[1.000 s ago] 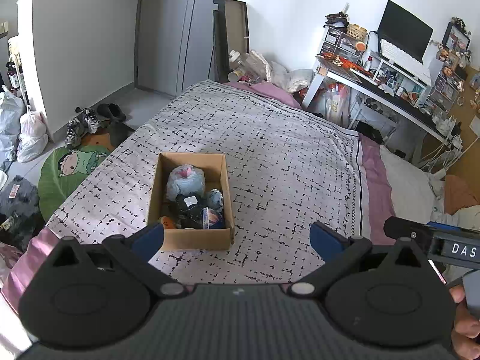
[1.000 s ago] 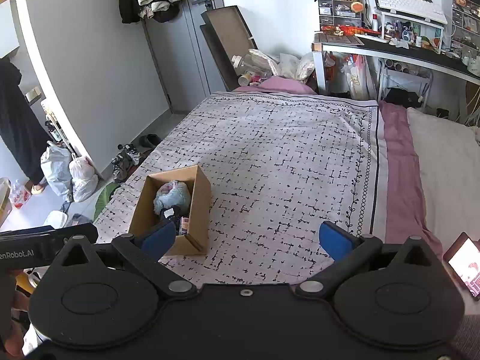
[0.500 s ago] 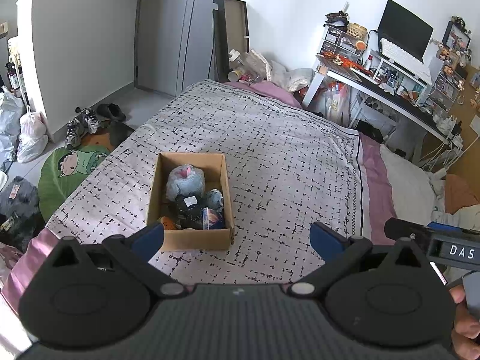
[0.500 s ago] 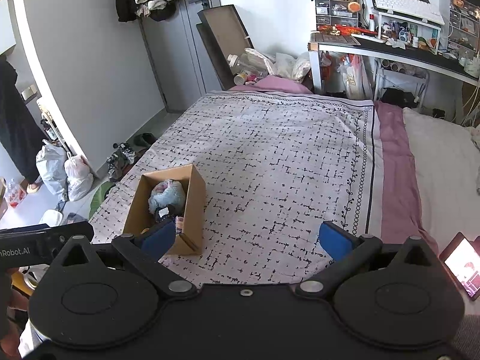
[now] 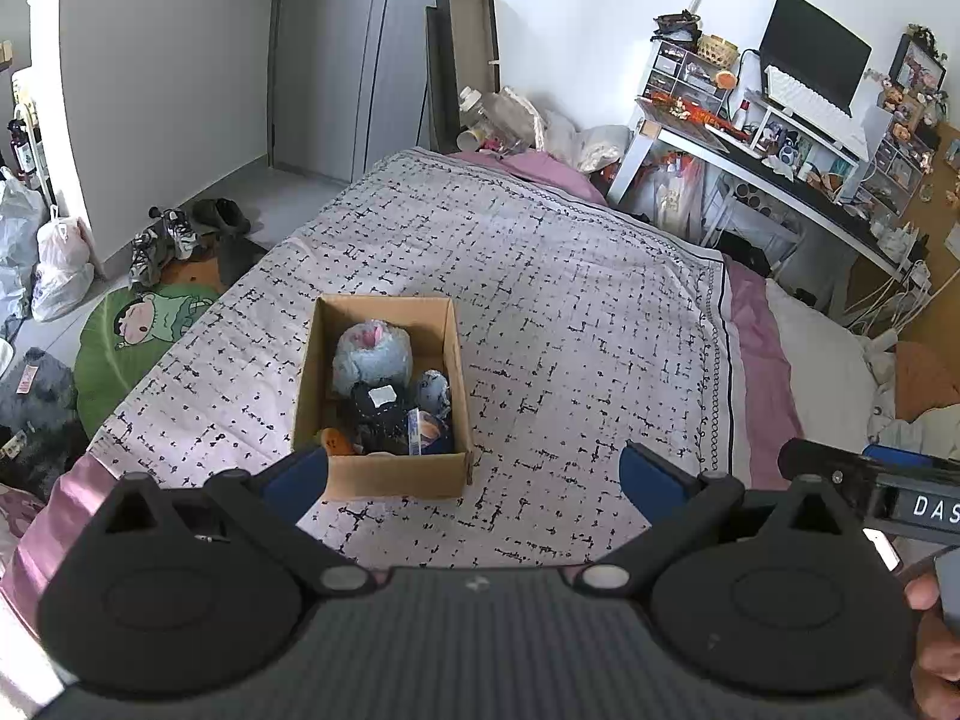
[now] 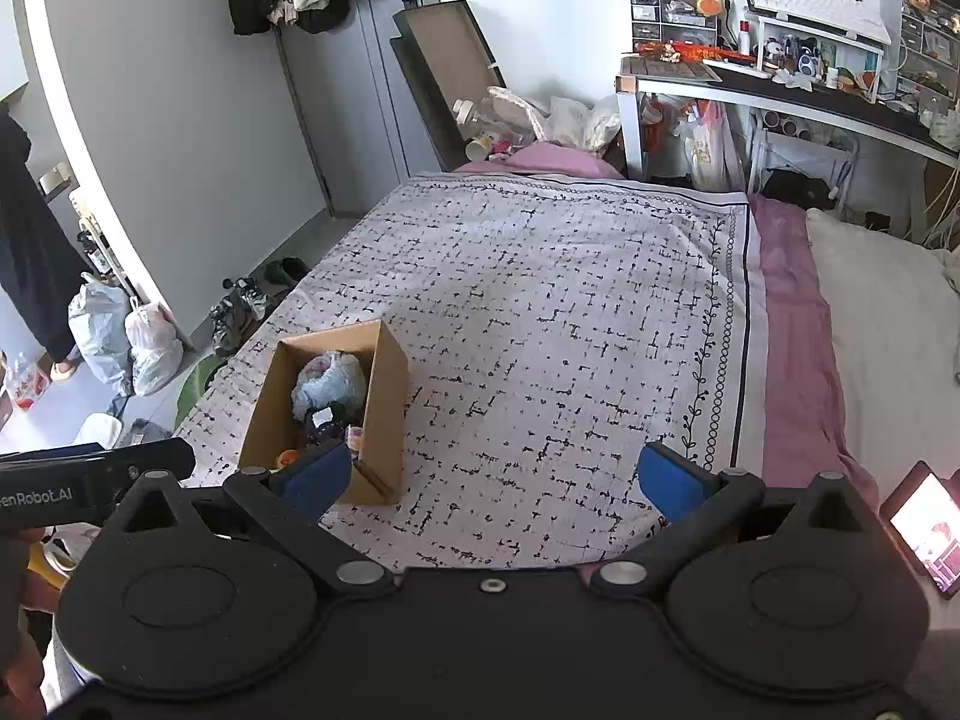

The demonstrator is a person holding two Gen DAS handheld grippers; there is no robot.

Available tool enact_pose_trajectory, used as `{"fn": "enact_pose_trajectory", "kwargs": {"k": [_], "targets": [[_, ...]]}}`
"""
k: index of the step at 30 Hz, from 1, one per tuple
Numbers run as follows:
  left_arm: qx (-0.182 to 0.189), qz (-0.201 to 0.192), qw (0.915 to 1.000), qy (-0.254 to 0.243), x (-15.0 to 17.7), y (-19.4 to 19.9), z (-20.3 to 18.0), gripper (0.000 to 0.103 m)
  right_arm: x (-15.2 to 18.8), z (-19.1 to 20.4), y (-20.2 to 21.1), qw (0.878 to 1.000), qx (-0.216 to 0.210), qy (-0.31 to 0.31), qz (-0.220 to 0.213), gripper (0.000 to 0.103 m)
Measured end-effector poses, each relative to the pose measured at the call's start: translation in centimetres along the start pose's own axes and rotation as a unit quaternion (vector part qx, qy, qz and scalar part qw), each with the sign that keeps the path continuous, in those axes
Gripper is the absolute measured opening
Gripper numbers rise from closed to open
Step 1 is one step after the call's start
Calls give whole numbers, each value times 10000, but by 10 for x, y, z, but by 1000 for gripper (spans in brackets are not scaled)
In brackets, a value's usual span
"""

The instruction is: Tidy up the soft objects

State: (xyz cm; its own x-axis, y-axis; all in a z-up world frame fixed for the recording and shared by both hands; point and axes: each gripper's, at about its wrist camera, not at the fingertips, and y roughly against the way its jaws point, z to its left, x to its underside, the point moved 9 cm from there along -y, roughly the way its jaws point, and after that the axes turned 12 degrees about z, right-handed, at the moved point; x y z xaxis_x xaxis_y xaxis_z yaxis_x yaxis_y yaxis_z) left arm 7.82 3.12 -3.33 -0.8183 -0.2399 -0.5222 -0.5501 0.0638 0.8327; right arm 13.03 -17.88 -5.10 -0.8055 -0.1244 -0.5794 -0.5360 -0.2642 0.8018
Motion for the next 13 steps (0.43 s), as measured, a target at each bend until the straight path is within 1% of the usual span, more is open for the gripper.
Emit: {"fn": "enact_pose_trajectory", "kwargs": {"k": [7, 13], "targets": [[-65, -53, 9999, -128, -4, -6, -1, 102, -2, 1, -15, 9998, 43, 131, 124, 103], [-10, -9, 9998, -192, -6, -19, 1, 102, -2, 0, -32, 9996, -3, 128, 266, 103]]}}
